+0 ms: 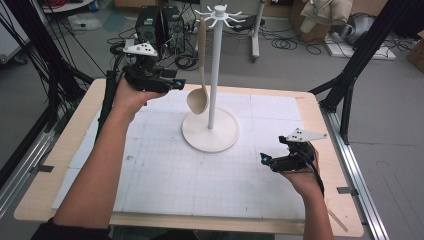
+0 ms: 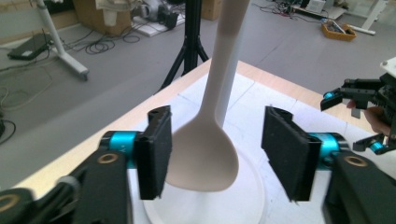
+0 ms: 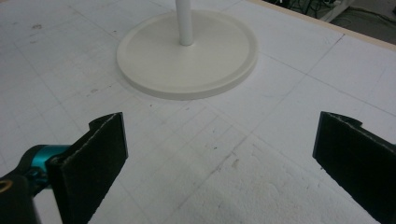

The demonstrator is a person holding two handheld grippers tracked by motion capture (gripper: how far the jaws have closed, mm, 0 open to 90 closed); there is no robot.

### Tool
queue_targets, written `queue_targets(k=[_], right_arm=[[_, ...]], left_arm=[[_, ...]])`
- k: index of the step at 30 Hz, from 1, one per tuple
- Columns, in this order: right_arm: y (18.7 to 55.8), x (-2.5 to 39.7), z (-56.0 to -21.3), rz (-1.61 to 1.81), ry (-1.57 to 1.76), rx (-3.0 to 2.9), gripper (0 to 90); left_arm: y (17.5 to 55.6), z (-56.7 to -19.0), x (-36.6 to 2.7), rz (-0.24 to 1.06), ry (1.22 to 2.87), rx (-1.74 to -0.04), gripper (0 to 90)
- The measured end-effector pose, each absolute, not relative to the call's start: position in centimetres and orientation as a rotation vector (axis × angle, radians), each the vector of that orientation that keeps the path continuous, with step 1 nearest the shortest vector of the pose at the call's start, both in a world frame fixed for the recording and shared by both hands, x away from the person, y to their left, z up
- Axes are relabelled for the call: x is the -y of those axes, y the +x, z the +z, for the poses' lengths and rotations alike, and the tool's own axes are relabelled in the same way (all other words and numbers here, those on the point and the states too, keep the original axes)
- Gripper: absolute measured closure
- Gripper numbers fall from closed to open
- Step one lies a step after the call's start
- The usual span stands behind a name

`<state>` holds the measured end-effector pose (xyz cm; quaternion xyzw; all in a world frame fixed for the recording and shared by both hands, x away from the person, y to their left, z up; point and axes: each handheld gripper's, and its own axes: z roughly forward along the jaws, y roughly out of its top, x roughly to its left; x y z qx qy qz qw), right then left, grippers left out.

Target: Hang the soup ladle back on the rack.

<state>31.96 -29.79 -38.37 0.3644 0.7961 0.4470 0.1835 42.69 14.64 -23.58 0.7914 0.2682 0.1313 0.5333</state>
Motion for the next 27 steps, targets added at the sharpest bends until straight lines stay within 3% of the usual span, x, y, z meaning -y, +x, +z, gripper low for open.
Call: queue_targets(k=[11, 27], right_arm=[[31.6, 29.9, -37.9, 1.282, 1.031, -2.225, 2.2], [31.4, 29.3, -37.5, 1.299, 1.059, -2.202, 2.2]], left_arm=[[39.7, -26.0, -17.1, 0.338, 1.874, -0.656, 19.3], [35.1, -30.5, -22.1, 0.353, 1.782, -0.649, 7.7]])
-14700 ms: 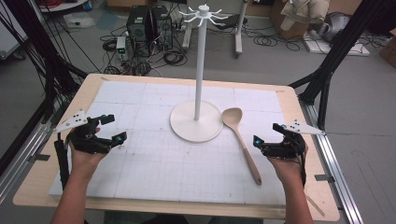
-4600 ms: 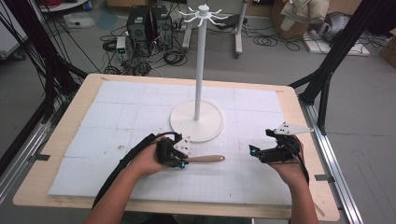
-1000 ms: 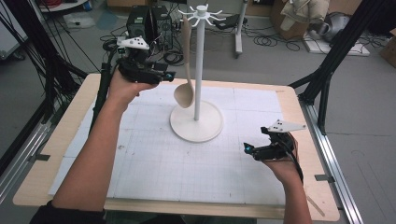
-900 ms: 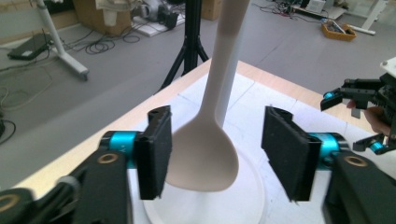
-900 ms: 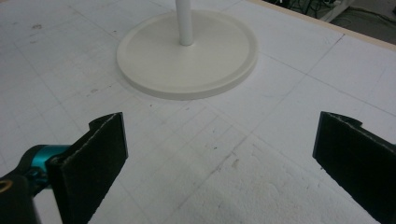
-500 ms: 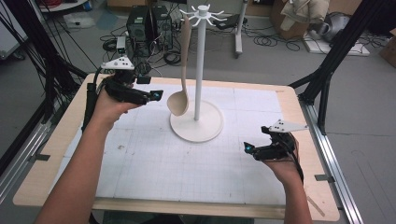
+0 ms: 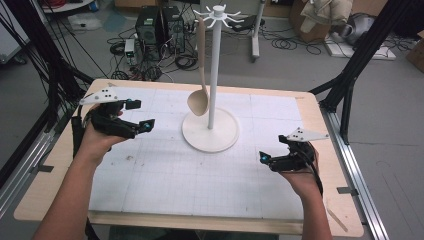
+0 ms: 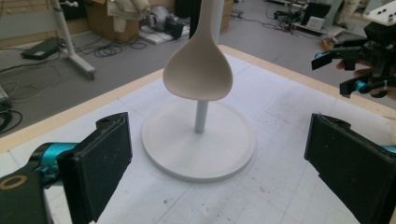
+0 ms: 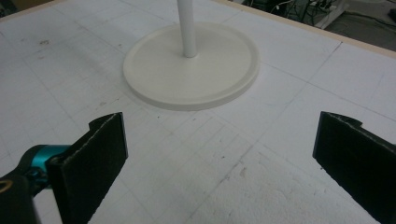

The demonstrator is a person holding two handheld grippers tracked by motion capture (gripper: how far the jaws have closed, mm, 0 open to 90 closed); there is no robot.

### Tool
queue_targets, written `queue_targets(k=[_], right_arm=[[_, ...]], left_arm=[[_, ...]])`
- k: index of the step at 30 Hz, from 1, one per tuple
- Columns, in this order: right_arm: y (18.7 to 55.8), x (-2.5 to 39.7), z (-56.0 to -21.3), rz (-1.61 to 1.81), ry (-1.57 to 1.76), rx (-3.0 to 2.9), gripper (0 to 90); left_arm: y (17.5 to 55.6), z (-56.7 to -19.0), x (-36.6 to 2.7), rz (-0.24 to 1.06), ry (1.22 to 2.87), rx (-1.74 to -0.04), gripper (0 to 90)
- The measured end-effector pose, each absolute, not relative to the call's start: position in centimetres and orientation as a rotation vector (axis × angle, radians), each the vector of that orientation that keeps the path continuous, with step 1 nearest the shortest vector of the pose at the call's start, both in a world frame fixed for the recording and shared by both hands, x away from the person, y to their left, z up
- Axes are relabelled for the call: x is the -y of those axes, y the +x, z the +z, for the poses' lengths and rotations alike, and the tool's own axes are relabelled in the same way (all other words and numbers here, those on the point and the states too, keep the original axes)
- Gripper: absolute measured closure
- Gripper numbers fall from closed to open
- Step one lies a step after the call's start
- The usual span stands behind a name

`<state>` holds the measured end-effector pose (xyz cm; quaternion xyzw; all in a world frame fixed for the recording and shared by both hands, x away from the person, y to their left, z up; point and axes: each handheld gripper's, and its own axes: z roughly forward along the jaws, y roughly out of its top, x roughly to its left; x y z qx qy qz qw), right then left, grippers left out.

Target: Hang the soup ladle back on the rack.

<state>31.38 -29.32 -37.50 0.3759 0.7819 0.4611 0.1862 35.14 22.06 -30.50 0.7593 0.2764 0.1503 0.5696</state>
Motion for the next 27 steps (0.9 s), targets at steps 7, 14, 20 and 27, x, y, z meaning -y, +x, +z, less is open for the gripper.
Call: queue_targets(k=[7, 14, 20, 27], right_arm=[[31.6, 28.7, -37.0, 1.316, 1.037, -2.198, 2.2], [32.3, 28.7, -36.7, 1.324, 1.019, -2.213, 2.2], [32.6, 29.0, -36.3, 1.319, 1.026, -2.207, 2.2], [32.4, 29.3, -36.2, 1.319, 1.037, -2.198, 2.2]], left_arm=[[34.3, -31.9, -23.6, 0.358, 1.754, -0.672, 3.3], [33.9, -32.4, -24.2, 0.371, 1.777, -0.682, 1.7], [33.8, -33.3, -24.5, 0.351, 1.768, -0.688, 1.7], [34.0, -34.0, -24.2, 0.34, 1.778, -0.689, 1.7]])
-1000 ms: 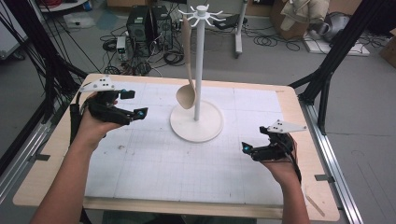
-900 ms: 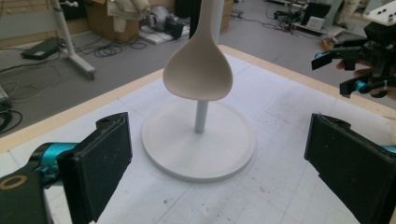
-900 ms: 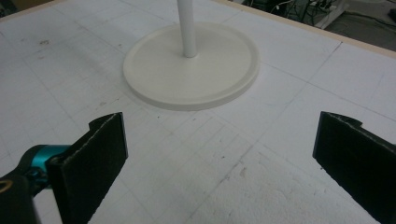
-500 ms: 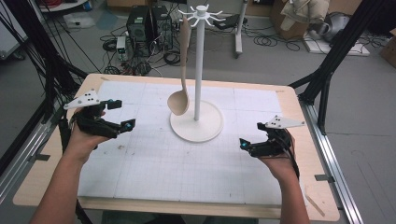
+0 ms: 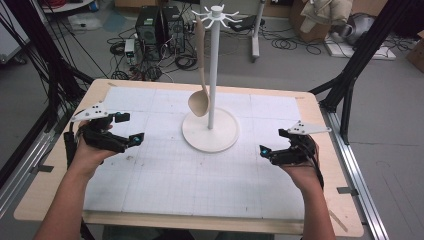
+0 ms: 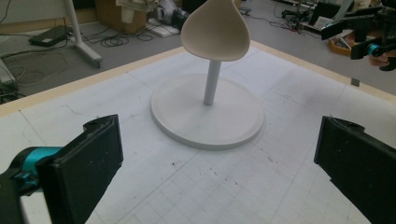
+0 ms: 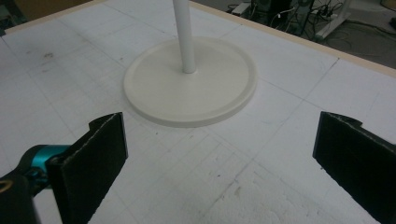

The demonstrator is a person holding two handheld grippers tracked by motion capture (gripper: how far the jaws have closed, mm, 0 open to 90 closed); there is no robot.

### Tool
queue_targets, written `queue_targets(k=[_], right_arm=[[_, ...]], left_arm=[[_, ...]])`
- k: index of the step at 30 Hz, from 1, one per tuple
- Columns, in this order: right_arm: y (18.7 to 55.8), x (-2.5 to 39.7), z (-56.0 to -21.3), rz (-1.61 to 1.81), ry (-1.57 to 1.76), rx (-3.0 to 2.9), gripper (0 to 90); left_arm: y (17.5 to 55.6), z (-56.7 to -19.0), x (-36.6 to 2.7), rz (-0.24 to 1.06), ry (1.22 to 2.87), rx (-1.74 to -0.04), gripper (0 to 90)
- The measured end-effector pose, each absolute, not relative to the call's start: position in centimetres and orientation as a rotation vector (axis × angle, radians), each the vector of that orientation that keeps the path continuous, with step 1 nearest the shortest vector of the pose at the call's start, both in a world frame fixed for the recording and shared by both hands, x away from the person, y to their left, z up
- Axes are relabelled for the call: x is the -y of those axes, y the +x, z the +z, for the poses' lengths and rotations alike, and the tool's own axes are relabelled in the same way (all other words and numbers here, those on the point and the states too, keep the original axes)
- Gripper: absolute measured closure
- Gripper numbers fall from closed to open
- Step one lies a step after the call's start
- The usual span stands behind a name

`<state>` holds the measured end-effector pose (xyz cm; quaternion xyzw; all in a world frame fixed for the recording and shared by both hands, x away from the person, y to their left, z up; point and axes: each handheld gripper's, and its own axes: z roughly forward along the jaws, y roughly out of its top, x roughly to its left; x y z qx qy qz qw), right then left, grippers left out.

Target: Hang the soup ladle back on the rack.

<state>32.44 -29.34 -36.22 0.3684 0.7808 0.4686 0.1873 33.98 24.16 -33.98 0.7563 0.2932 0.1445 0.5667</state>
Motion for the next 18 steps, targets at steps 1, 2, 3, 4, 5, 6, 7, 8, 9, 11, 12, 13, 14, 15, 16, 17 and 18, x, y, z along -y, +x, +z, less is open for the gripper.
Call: queue_targets(k=[1, 2, 3, 4, 5, 6, 7, 8, 9, 11, 12, 13, 14, 15, 16, 17, 18], right_arm=[[32.48, 29.4, -36.27, 1.312, 1.043, -2.198, 2.2], [32.49, 29.37, -36.28, 1.312, 1.046, -2.196, 2.2], [32.5, 29.34, -36.28, 1.312, 1.044, -2.193, 2.2], [32.5, 29.27, -36.28, 1.315, 1.042, -2.195, 2.2], [32.51, 29.22, -36.31, 1.312, 1.039, -2.196, 2.2], [32.5, 29.13, -36.34, 1.311, 1.039, -2.197, 2.2], [32.5, 29.09, -36.38, 1.307, 1.036, -2.198, 2.2], [32.49, 29.07, -36.42, 1.308, 1.039, -2.203, 2.2], [32.5, 29.08, -36.45, 1.306, 1.035, -2.203, 2.2], [32.45, 29.14, -36.45, 1.307, 1.04, -2.202, 2.2], [32.42, 29.16, -36.42, 1.307, 1.041, -2.202, 2.2], [32.39, 29.17, -36.4, 1.31, 1.039, -2.2, 2.2], [32.36, 29.18, -36.39, 1.313, 1.041, -2.199, 2.2], [32.34, 29.2, -36.38, 1.312, 1.041, -2.198, 2.2], [32.32, 29.21, -36.37, 1.311, 1.041, -2.2, 2.2], [32.3, 29.19, -36.37, 1.311, 1.039, -2.2, 2.2], [32.28, 29.14, -36.36, 1.309, 1.037, -2.2, 2.2]], left_arm=[[34.02, -34.12, -23.79, 0.336, 1.787, -0.683, 1.7], [34.07, -34.19, -23.64, 0.336, 1.796, -0.677, 1.7], [34.1, -34.26, -23.53, 0.337, 1.805, -0.676, 1.7], [34.15, -34.32, -23.45, 0.338, 1.809, -0.678, 1.7], [34.2, -34.35, -23.46, 0.334, 1.811, -0.68, 1.7], [34.24, -34.36, -23.51, 0.336, 1.813, -0.683, 1.7], [34.24, -34.36, -23.54, 0.337, 1.807, -0.688, 1.8], [34.25, -34.34, -23.63, 0.335, 1.812, -0.685, 1.8], [34.2, -34.35, -23.66, 0.335, 1.808, -0.689, 1.7], [34.13, -34.36, -23.79, 0.337, 1.81, -0.69, 1.7], [34.1, -34.39, -23.82, 0.337, 1.808, -0.692, 1.7], [34.06, -34.44, -23.85, 0.34, 1.808, -0.695, 1.7], [34.05, -34.5, -23.86, 0.339, 1.805, -0.696, 1.7], [34.0, -34.56, -23.86, 0.334, 1.807, -0.698, 1.7], [33.99, -34.63, -23.87, 0.335, 1.811, -0.7, 1.8], [33.95, -34.71, -23.83, 0.331, 1.81, -0.703, 1.7], [33.95, -34.75, -23.81, 0.331, 1.812, -0.702, 1.7]])
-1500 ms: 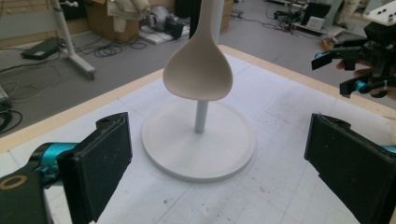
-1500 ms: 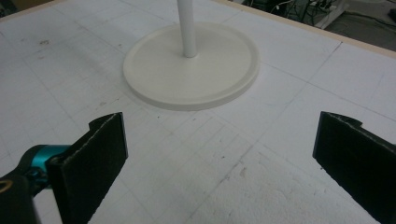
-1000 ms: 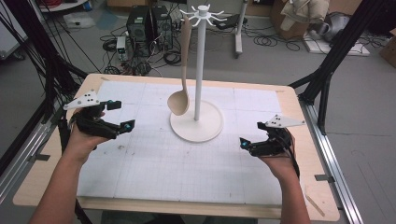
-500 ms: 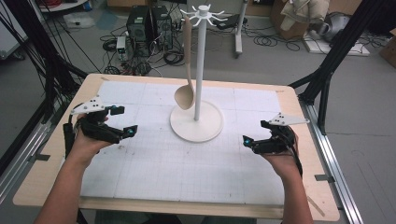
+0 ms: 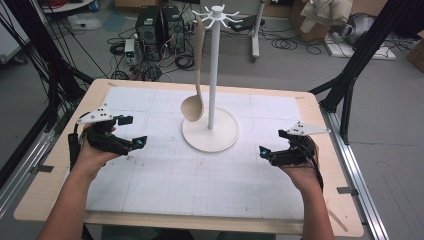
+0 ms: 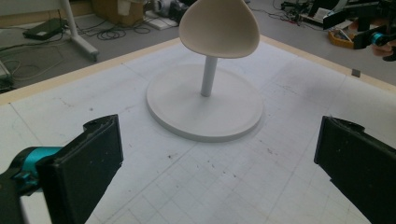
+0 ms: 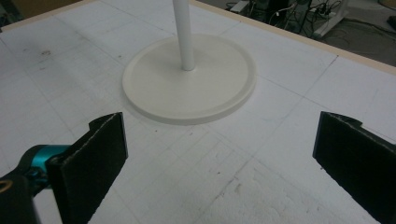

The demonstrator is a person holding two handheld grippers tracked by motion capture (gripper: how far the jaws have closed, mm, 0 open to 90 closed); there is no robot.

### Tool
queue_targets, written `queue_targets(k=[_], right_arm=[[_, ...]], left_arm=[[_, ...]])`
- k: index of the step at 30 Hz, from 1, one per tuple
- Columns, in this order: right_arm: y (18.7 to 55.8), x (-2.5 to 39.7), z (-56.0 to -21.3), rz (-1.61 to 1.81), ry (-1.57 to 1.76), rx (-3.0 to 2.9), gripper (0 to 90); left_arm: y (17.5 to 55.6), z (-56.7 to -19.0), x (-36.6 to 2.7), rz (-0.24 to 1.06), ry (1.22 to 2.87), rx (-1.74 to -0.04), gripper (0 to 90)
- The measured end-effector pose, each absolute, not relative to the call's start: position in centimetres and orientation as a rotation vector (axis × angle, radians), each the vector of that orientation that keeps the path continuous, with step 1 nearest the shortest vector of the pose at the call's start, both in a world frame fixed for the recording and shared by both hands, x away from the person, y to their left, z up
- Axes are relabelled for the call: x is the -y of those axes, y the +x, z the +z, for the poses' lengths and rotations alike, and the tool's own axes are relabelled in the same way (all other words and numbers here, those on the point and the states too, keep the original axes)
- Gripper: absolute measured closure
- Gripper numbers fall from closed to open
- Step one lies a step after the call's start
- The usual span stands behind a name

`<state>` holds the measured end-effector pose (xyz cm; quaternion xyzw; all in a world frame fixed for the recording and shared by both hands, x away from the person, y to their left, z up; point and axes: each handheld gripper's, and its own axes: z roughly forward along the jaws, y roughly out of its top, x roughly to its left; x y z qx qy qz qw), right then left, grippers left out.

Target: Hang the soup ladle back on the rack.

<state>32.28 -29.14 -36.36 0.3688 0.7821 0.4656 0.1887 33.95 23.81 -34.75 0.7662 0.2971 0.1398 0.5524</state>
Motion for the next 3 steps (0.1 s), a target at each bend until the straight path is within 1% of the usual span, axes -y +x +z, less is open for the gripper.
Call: queue_targets(k=[3], right_arm=[[32.22, 29.09, -36.34, 1.307, 1.035, -2.201, 2.2]], left_arm=[[33.95, -34.78, -23.79, 0.333, 1.813, -0.705, 1.7]])
